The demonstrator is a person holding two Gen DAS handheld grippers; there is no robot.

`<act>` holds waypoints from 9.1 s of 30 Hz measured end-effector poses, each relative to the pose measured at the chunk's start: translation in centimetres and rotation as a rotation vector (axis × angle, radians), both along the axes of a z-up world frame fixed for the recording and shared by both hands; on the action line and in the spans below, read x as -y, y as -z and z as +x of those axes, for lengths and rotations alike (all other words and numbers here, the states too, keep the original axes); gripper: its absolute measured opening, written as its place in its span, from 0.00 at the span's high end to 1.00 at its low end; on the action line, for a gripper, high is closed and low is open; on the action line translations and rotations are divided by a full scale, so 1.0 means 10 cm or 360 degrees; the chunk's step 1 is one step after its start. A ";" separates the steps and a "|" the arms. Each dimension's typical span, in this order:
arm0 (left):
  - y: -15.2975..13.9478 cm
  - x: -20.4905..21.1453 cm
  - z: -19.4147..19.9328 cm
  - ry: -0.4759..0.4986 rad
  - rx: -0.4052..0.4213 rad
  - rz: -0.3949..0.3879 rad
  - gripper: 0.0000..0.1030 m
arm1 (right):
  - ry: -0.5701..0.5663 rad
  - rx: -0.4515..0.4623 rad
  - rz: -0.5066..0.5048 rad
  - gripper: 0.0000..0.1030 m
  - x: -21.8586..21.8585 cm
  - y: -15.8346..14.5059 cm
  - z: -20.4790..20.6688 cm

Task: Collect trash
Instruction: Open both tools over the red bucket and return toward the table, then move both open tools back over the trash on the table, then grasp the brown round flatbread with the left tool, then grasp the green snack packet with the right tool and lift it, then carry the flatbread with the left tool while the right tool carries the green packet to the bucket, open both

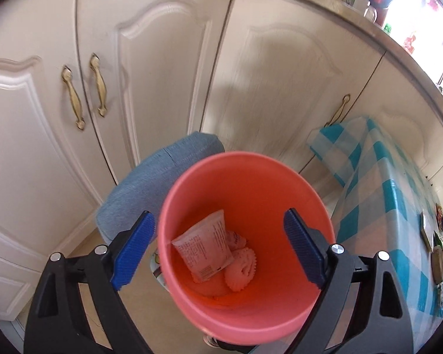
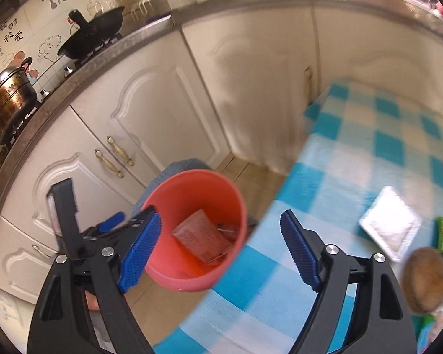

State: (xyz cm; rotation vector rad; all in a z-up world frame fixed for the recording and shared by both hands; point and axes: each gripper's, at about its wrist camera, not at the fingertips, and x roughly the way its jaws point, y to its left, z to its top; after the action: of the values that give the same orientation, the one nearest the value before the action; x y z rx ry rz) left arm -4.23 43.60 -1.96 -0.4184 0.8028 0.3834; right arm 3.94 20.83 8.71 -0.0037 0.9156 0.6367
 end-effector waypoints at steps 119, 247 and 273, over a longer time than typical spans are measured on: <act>-0.24 3.75 0.88 0.1360 -0.0089 0.0247 0.11 | 0.0690 -0.0106 0.0496 0.05 3.71 0.48 -0.83; -0.19 0.30 -0.13 0.0233 0.0142 -0.0079 0.11 | -0.0341 0.0224 -0.0205 0.50 -0.14 -0.04 0.03; 0.39 0.03 0.16 0.0135 -0.0090 -0.0135 0.11 | -0.0410 0.0037 -0.0225 0.27 -0.76 0.51 0.14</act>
State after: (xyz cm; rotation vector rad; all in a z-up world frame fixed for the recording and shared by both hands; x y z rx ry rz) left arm -2.66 43.27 -5.82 -0.4528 0.8909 0.2839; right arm 5.32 28.39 3.61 -0.2585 0.9437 0.8073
